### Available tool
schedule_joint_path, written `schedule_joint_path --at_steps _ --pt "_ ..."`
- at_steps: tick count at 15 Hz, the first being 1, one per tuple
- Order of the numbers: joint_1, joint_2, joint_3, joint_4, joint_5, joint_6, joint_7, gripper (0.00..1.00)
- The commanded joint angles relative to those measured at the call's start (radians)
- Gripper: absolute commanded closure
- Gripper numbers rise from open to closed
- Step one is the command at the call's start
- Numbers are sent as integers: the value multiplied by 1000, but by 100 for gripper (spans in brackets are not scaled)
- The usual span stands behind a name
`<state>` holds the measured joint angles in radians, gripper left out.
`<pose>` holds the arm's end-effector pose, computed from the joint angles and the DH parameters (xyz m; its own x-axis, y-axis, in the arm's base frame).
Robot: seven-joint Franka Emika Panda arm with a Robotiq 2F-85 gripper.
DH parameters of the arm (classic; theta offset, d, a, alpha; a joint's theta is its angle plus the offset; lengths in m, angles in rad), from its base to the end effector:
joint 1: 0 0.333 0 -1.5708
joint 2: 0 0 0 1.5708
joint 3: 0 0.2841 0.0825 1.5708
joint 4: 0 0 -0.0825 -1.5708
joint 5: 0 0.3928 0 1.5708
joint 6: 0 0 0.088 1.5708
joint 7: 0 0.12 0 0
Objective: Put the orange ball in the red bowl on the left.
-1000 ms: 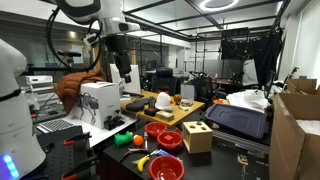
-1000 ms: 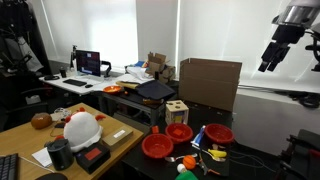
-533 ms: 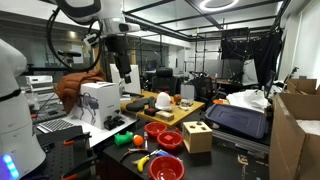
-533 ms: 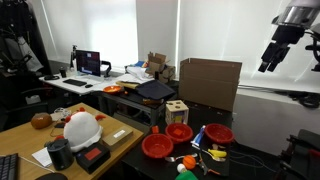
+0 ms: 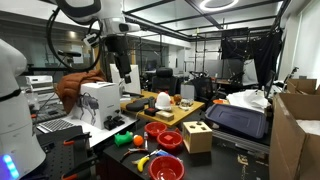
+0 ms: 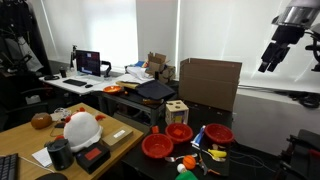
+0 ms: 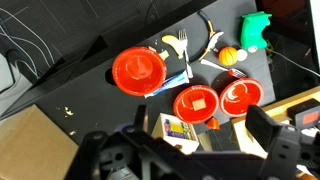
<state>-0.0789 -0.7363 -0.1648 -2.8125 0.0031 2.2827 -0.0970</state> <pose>0.3567 -0.0779 0.3788 0.9704 -0.1243 0.2070 -0.1069 -0.9899 -0.0933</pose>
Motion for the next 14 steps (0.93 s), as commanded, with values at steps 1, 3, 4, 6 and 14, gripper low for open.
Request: schedule_joint_path --at_steps 1,3,4,6,14 --pt "-8 0 8 2 8 -4 -6 0" --pt "-8 0 8 2 8 -4 -6 0" --pt "-8 0 8 2 8 -4 -6 0" --pt "-8 0 8 2 8 -4 -6 0" --pt "-17 40 31 47 -15 -13 11 0"
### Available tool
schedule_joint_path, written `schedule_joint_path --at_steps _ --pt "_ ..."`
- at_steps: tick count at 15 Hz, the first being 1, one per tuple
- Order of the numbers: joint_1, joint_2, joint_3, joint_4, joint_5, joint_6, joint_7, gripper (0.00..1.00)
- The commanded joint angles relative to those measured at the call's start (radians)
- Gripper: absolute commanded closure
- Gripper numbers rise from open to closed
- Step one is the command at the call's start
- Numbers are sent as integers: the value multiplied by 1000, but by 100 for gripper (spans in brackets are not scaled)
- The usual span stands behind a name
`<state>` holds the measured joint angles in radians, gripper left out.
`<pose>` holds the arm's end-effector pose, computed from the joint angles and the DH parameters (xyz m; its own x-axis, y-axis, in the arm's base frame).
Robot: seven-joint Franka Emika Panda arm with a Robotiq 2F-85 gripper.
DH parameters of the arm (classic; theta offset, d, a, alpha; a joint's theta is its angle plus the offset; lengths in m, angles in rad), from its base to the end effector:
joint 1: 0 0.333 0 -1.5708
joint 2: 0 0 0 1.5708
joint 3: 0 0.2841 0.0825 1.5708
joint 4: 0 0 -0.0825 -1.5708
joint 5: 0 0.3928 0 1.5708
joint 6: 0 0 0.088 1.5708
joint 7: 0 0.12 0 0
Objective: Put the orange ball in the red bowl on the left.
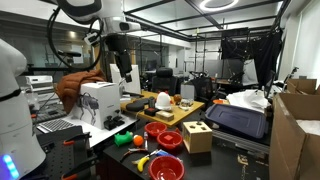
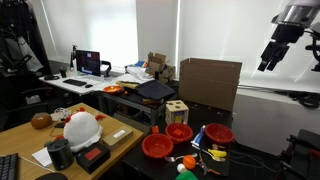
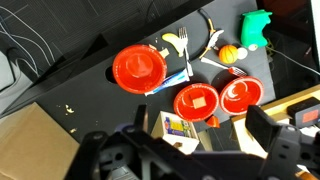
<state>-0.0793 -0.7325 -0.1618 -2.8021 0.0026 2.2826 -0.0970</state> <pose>0.3591 -0.0782 0.3826 0.9693 -0.1225 0.2133 -0.1054 -0.9904 -0.0898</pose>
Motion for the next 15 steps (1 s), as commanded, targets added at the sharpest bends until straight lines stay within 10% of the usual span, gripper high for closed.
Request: schedule_joint_path --at_steps 1,15 --pt "-8 54 27 54 -12 -16 4 0" --pt "38 574 58 359 5 37 -24 0"
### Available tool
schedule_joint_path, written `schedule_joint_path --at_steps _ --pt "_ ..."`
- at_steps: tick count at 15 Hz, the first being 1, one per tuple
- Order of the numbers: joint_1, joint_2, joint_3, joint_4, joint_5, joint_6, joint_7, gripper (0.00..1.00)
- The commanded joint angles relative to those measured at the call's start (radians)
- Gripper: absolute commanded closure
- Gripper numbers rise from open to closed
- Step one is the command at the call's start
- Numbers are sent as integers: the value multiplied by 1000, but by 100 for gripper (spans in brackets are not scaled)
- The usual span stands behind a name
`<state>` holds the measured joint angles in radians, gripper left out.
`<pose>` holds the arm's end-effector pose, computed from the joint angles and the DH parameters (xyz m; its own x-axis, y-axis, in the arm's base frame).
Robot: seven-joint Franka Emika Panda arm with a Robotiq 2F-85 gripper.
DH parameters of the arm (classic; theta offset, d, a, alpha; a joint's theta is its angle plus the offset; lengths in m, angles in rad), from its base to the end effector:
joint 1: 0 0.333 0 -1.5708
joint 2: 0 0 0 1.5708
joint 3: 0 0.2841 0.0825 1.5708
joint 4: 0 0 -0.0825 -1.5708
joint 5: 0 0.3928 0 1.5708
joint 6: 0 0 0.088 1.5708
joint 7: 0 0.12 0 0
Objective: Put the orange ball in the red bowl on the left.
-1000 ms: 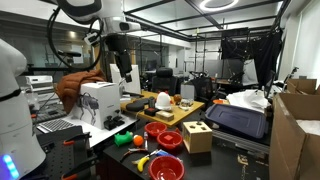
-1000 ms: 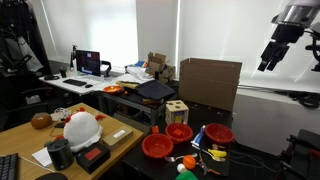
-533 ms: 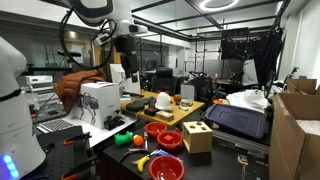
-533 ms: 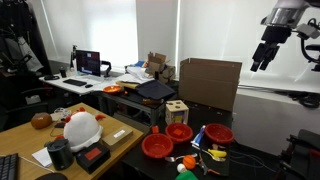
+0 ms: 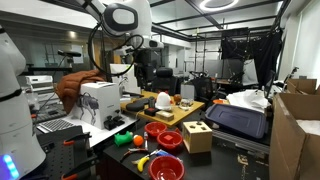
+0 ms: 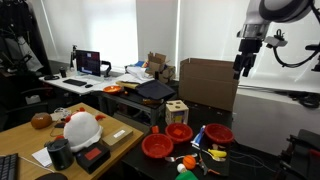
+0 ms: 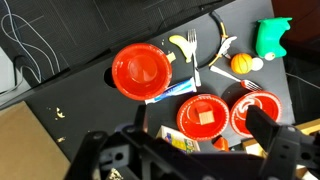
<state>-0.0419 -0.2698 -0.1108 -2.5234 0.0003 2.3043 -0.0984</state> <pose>0.4495 -0.0672 0.3289 0.9973 -0.0518 0.0518 -0.0506 -0.9984 -0.0247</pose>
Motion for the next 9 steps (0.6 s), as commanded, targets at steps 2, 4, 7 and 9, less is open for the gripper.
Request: schedule_joint_path --at_steps 2,4,7,9 --pt "6 185 3 123 44 8 -47 0" --pt "1 254 5 153 71 1 -78 0" --pt "-5 349 18 183 96 -3 -141 0" --pt "-9 400 30 198 98 -6 -179 0"
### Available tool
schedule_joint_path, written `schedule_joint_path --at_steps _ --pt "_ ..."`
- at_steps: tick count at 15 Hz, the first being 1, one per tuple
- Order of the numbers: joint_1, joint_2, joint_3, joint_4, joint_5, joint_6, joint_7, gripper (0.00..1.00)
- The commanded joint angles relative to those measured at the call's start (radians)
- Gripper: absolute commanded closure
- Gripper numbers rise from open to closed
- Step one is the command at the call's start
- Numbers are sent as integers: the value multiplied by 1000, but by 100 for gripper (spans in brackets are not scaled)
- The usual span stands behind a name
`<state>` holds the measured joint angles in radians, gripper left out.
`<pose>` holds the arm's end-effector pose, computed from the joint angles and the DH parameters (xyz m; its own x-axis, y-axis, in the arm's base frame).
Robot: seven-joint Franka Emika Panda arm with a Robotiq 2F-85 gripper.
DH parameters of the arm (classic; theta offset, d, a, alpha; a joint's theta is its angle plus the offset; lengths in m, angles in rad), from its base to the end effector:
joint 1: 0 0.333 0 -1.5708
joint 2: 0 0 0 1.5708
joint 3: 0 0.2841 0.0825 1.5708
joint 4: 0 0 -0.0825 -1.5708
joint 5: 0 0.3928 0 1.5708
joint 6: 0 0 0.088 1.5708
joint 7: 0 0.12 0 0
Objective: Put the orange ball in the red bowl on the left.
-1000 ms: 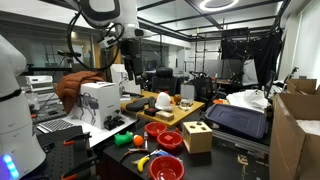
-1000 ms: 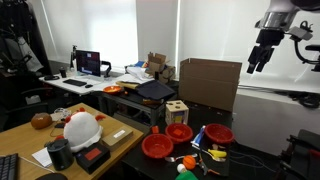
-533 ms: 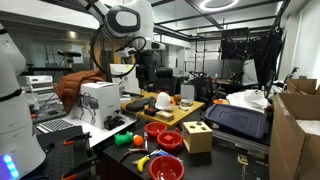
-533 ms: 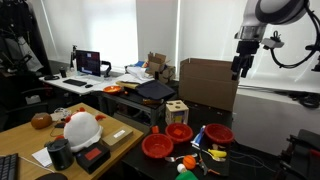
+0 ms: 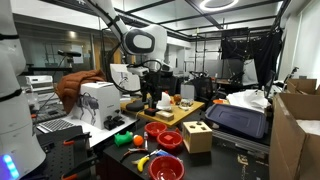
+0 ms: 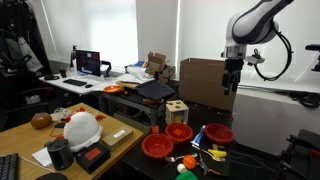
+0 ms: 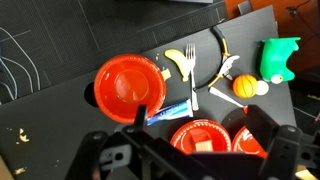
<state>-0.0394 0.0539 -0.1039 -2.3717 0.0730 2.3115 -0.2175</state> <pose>0.4868 -0.0685 0.2410 0.9944 0.0250 -0.1026 0.0182 -0.9977 -0.0660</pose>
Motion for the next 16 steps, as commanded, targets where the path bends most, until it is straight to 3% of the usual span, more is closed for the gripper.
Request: schedule_joint_path --at_steps 1,11,16 --pt "-13 104 33 60 31 -25 -73 0" --pt "3 285 155 109 -16 -5 -155 0" --pt "54 368 160 100 -169 80 -116 0"
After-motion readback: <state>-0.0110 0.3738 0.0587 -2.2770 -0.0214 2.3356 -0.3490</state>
